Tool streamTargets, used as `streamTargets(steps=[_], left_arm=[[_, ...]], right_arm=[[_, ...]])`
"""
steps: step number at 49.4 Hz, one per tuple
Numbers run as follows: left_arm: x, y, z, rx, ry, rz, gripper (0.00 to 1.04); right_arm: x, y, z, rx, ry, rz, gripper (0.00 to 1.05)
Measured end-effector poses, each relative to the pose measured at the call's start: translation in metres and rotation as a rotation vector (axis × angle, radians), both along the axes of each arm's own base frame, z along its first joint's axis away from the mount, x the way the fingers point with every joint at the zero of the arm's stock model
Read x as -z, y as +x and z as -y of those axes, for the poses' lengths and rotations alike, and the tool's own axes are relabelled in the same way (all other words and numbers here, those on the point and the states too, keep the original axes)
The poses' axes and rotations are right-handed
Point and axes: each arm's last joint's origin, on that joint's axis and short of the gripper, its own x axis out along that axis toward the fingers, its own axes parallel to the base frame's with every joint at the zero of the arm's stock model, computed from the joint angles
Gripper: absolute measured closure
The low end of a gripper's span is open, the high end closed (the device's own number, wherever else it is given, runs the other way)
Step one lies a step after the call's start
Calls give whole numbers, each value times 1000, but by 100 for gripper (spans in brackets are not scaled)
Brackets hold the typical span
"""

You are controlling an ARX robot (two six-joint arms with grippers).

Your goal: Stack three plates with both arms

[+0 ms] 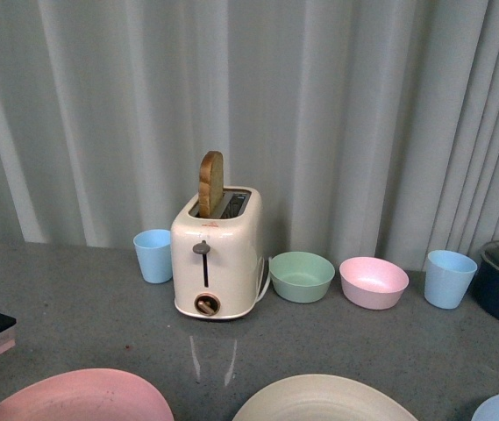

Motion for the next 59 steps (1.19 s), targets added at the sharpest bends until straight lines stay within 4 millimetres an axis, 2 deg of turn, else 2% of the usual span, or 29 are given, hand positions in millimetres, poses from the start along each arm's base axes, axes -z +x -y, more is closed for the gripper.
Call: streamTargets(steps=[16,26,37,44,48,53,59], left_arm=[[-5,2,0,0,-13,-10,100],[-20,6,-2,4,-57,-20,100],[-64,17,-15,-28,-97,-7,101],[-88,23,-16,-66,-177,-14,101],[-109,25,-4,-75,-271,-4,101],[-137,26,24,-49,-342,21,101],[-153,24,63,-4,-412,21,101]], right_arm=[[0,0,0,0,0,0,7],[0,0,0,0,0,0,7],[0,0,0,0,0,0,7],[0,0,0,0,0,0,7],[0,0,0,0,0,0,7],[0,0,0,0,0,0,7],[0,0,0,0,0,0,7]])
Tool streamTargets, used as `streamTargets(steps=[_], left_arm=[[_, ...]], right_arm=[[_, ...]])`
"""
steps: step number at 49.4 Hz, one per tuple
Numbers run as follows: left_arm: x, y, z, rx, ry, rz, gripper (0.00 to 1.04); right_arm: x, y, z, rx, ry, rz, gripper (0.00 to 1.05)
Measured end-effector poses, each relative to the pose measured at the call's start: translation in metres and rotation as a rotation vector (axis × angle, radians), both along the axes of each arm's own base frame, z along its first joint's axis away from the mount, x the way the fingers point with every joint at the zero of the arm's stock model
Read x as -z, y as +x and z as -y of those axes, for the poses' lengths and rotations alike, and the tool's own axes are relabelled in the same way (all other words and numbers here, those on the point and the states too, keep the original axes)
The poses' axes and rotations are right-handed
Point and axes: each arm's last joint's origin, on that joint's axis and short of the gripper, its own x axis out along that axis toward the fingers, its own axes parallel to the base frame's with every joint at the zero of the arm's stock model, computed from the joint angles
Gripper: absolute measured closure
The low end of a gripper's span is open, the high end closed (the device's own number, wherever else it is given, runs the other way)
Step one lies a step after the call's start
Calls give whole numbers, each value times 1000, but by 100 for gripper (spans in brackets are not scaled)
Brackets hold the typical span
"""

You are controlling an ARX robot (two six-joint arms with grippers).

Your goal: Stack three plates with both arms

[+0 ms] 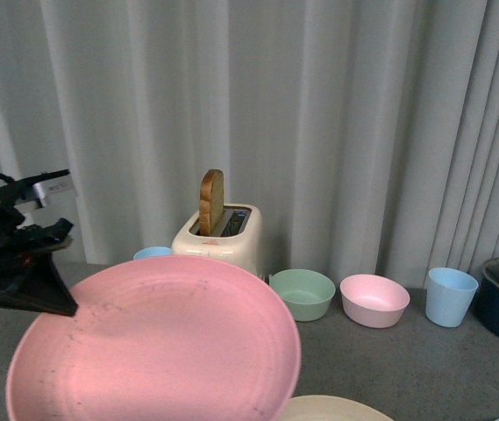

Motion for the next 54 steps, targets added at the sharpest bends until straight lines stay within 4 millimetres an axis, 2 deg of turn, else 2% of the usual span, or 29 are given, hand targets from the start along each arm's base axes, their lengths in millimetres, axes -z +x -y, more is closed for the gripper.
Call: streamTargets(steps=[14,20,33,40,54], left_arm=[[9,-6,70,87,2,-20,101],[22,-8,105,132,17,-22,101],[58,-6,140,158,65,-27,101],[78,-2,150,154,87,-51,101],[87,6,166,165,90,-59,101]], right_arm=[[0,0,0,0,0,0,7],[0,0,0,0,0,0,7],[0,0,0,0,0,0,7],[0,0,0,0,0,0,7],[0,0,0,0,0,0,7]])
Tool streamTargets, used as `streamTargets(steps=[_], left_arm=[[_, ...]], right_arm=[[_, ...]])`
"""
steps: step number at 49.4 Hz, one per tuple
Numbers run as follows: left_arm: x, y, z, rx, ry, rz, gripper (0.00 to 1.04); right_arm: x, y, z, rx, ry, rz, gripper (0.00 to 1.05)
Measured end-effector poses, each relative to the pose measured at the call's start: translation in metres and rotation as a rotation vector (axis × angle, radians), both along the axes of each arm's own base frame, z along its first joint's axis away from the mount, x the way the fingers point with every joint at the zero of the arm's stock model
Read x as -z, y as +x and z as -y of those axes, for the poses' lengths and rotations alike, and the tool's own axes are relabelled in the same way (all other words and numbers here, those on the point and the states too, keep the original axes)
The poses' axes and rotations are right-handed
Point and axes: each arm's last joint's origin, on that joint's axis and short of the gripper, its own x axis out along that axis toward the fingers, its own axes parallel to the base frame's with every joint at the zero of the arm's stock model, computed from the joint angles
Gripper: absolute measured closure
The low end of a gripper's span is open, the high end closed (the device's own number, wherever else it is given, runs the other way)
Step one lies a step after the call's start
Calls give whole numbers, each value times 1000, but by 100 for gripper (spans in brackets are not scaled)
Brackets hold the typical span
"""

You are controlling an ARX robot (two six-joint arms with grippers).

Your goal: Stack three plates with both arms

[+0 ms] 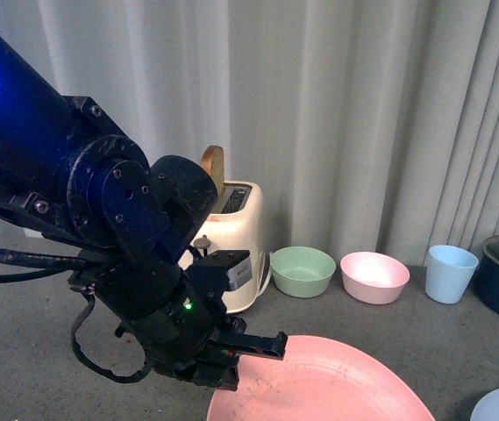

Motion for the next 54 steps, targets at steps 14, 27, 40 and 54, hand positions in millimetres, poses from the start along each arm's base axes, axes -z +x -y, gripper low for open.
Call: streamTargets(steps=[14,27,40,54], left_arm=[[7,2,6,2,16,-1,101],[11,4,7,-8,24,4,90],[6,5,1,-23,16,24,45],[-65,-7,-42,-23,20,324,6]], right_arm=[[0,0,0,0,0,0,7],[0,0,0,0,0,0,7],[0,0,0,0,0,0,7],[0,0,0,0,0,0,7]])
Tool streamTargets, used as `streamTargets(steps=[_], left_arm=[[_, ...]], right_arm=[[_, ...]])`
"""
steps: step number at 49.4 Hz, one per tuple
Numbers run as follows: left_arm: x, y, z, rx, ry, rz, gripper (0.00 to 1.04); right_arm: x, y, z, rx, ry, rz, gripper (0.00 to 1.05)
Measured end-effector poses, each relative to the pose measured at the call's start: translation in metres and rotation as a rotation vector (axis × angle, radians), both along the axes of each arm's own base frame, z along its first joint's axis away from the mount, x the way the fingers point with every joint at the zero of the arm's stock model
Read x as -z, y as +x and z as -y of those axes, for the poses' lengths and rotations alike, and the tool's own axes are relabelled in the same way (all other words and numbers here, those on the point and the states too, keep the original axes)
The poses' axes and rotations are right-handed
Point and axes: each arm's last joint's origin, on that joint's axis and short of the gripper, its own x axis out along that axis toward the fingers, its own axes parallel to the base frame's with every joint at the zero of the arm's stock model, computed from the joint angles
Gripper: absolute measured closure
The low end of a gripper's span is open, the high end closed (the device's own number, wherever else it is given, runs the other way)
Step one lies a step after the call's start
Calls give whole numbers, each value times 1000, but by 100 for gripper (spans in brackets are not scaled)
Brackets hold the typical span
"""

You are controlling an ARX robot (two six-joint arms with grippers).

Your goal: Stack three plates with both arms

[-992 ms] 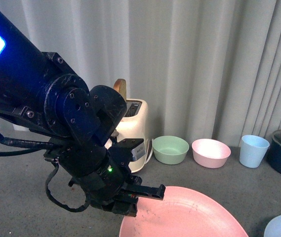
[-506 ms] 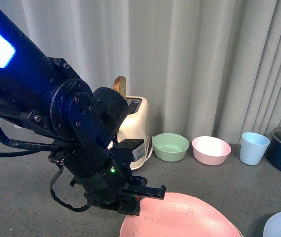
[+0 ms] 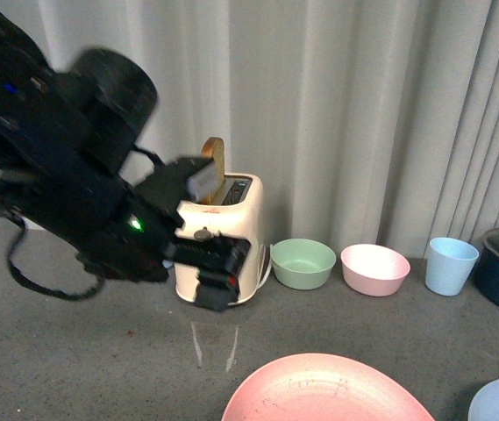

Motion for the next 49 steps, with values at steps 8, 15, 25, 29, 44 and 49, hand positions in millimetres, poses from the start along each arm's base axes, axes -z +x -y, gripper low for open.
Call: streamTargets(steps=[8,15,25,29,44,49], left_arm=[[-44,-30,-30,4,-9,170,7],[-70,-66,-53,29,-13,276,7],[-88,-116,-90,-306,-11,626,23],[-81,-134,-99,-456,-77,759,35],[-28,-180,-111,-494,-139,764,89],[-18,-195,-121,-494,-150,770,101]], right_arm=[[0,0,0,0,0,0,7],[0,0,0,0,0,0,7],[0,0,0,0,0,0,7],[0,0,0,0,0,0,7],[0,0,0,0,0,0,7],[0,0,0,0,0,0,7]])
